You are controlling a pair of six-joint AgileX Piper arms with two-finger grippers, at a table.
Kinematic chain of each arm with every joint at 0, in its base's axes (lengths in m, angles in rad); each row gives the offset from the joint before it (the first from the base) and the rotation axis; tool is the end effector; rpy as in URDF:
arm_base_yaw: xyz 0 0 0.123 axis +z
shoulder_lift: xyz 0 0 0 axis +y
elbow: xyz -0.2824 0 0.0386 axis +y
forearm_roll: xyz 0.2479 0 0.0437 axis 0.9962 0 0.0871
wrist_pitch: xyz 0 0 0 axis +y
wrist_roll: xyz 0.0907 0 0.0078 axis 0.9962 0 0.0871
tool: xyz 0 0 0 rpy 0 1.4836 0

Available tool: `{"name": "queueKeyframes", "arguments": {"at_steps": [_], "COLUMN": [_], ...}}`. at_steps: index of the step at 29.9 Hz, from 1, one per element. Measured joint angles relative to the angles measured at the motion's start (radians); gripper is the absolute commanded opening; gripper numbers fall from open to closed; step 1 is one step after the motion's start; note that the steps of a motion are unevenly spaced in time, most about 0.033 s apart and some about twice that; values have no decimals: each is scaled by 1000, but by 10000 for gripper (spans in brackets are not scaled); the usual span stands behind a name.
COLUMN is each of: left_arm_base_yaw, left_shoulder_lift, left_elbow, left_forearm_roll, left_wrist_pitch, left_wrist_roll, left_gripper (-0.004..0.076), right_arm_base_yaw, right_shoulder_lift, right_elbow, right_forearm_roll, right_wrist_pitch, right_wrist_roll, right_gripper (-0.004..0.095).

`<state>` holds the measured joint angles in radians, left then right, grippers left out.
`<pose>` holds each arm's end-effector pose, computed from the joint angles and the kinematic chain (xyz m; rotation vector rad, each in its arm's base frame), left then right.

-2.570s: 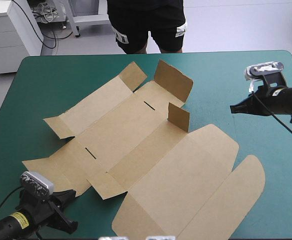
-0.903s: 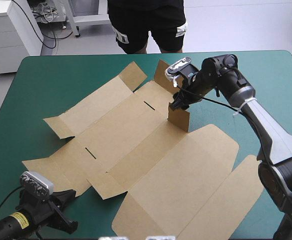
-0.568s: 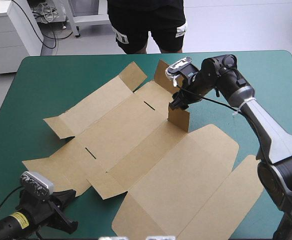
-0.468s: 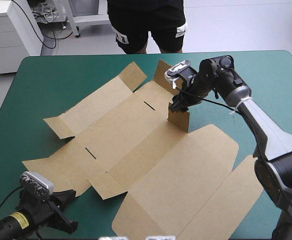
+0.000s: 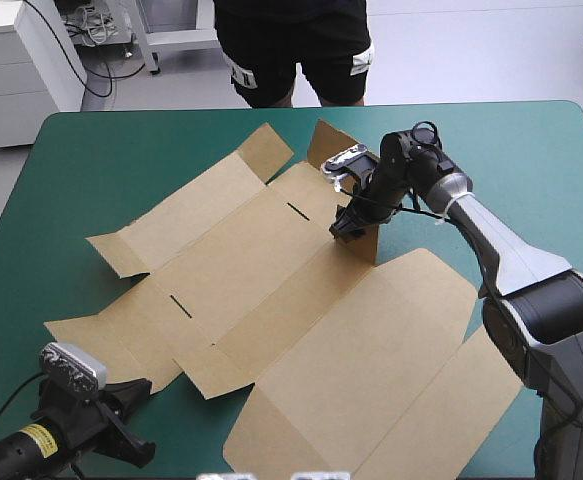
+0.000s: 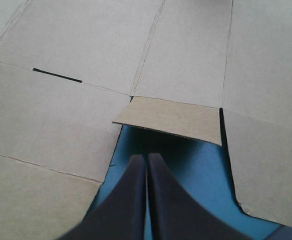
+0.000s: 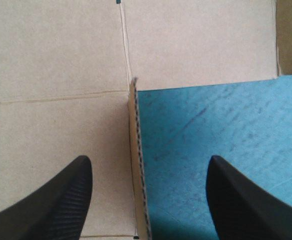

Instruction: Fold the box

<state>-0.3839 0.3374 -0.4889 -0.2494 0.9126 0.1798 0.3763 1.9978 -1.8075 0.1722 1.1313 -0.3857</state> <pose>0.0446 -0.0372 0.2788 0.5621 2.1752 -0.4140 0.3983 0.1726 0.2753 -0.9785 2.6191 0.2335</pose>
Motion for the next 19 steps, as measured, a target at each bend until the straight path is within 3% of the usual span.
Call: {"name": "queueKeyframes", "arguments": {"at_steps": [10, 14, 19], "left_arm_base_yaw": [0, 0, 0], "left_shoulder_lift": [0, 0, 0], "left_elbow": [0, 0, 0], "left_forearm_roll": [0, 0, 0], "left_wrist_pitch": [0, 0, 0], "left_wrist_roll": [0, 0, 0], "left_gripper": [-8, -8, -8], "right_arm_base_yaw": [0, 0, 1], "right_shoulder_lift": [21, 37, 38], "right_elbow": [0, 0, 0], "right_forearm_roll": [0, 0, 11], "right_wrist_pitch": [26, 37, 46], "right_wrist_roll": [-30, -37, -42], "right_gripper": [220, -7, -20]}}
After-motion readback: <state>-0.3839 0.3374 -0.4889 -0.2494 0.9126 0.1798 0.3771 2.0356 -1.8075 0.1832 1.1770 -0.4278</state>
